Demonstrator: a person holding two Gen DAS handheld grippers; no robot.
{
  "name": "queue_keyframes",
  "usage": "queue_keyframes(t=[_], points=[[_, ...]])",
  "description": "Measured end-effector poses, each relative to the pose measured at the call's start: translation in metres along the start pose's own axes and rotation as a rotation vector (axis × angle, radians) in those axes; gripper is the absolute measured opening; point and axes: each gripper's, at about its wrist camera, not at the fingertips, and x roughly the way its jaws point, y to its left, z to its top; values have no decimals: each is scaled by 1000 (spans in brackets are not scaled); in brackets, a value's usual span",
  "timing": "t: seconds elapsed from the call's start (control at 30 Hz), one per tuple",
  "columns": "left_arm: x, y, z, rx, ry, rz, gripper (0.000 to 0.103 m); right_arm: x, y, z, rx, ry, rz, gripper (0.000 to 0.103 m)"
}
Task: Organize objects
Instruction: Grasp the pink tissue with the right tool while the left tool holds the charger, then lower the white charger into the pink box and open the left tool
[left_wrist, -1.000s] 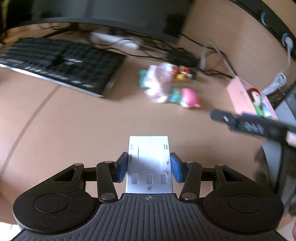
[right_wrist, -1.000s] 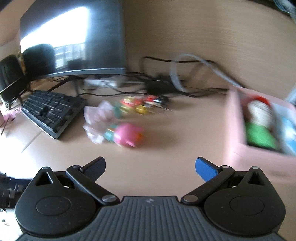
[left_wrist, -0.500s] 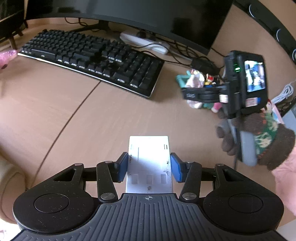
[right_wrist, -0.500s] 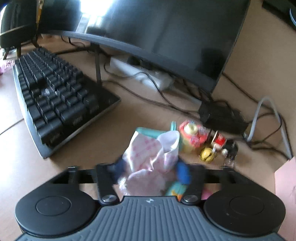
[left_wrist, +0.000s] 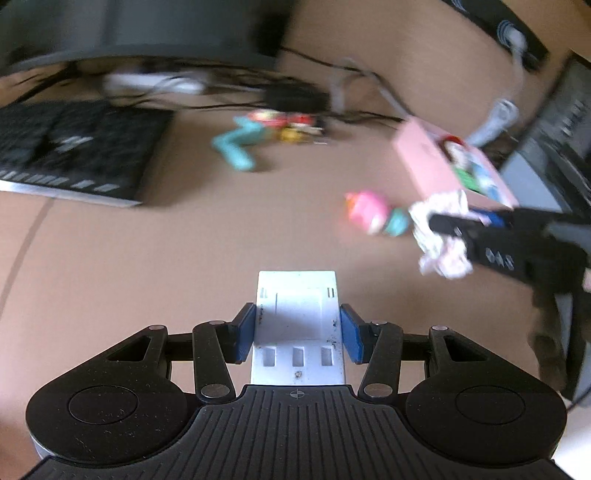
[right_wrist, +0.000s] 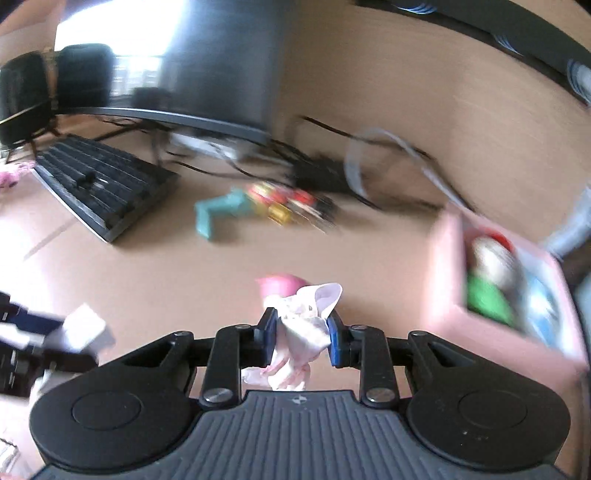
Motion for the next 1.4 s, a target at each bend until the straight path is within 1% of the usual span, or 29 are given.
queue_keyframes(t=[0.13,0.23,0.3,0.4,0.47,0.53,0.67,0.73,0.77,0.83,0.93,0.97,1.03,1.07,1.13,1.17,1.27,1.3,1.33,1.4], points=[[17,-49,14,76,5,-78,53,-35,-52,-31,89,16,-104,27],[29,-81,31,99,1,-139,53,-58,-90,-48,174,5,-162,27],[38,-105,47,111,-7,-171,53,-72,-112,-56,221,-13,-188,27],[48,-134,66,107,-16,-206,53,-86,-139,-68,271,-24,-199,27],[52,-146,72,102,-30,-213,53,-90,-148,-76,275,-33,-198,27],[55,-151,74,99,-33,-191,53,-87,-152,-83,269,-43,-188,27],[54,-151,71,112,-28,-143,53,-76,-165,-87,325,-39,-126,27],[54,-150,74,78,-25,-132,53,-68,-171,-86,343,-46,-101,27],[56,-152,78,49,-19,-159,53,-62,-174,-85,355,-33,-100,27],[60,-162,89,52,-31,-205,53,-58,-177,-86,358,-30,-81,27],[72,-195,116,100,-129,-227,53,-58,-177,-91,321,-64,-65,27],[83,-207,129,92,-153,-246,53,-56,-178,-93,321,-63,-61,27],[106,-224,148,53,-172,-290,53,-51,-181,-96,340,-55,-41,27],[123,-232,157,26,-173,-316,53,-49,-183,-99,347,-53,-32,27],[152,-244,165,-6,-162,-333,53,-49,-185,-104,350,-57,-26,26],[169,-248,167,-21,-140,-317,53,-49,-186,-106,352,-58,-28,26],[197,-253,159,-38,-86,-198,52,-49,-190,-114,374,-43,-31,27],[202,-254,156,-31,-68,-162,52,-49,-192,-118,380,-36,-30,27],[207,-256,153,-16,-45,-126,56,-50,-193,-121,384,-32,-33,27],[217,-260,147,30,23,-81,56,-51,-193,-127,383,-21,-43,33]])
